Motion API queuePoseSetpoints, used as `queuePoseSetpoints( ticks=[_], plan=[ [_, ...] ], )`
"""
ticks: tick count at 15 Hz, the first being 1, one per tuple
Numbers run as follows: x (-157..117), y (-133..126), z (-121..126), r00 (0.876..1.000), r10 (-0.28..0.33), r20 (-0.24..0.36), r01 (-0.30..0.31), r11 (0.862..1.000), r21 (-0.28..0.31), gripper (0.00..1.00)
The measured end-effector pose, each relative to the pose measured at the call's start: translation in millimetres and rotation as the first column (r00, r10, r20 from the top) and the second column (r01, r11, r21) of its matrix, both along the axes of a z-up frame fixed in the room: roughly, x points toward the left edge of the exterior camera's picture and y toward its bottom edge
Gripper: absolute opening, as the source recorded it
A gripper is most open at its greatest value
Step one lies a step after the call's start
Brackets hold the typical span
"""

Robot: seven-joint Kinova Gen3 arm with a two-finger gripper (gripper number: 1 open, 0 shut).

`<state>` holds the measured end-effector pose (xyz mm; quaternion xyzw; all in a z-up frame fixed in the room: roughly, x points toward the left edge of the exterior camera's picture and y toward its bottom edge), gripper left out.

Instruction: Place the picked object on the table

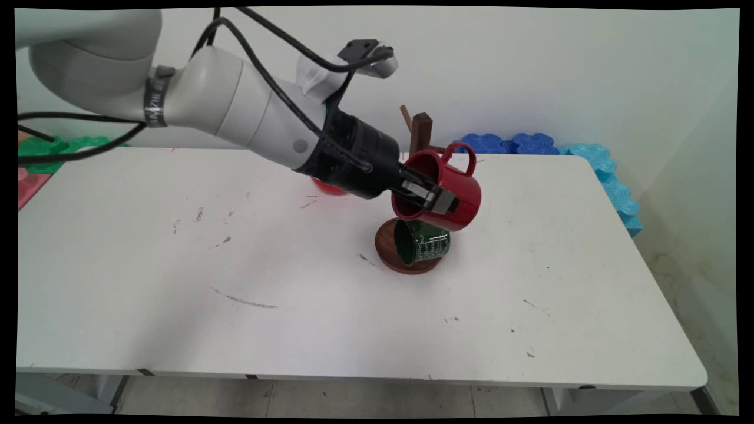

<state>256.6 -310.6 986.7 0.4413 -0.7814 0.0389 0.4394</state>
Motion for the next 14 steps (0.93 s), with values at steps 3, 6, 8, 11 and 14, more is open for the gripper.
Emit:
queuePoseSetpoints(
  ticks=[3,6,8,11,14],
  plan=[
    [8.4,1.9,4.2,0.999,-0.037,0.03,0.037,0.999,-0.01,0.0],
    [19.1,2.7,8.2,0.995,-0.071,0.062,0.073,0.997,-0.02,0.0],
    [28.4,2.9,11.4,0.991,-0.098,0.089,0.101,0.994,-0.028,0.0],
    [42.8,4.5,15.6,0.982,-0.138,0.13,0.143,0.989,-0.032,0.0],
    [55.4,7.6,16.8,0.971,-0.172,0.165,0.179,0.983,-0.03,0.0]
  ],
)
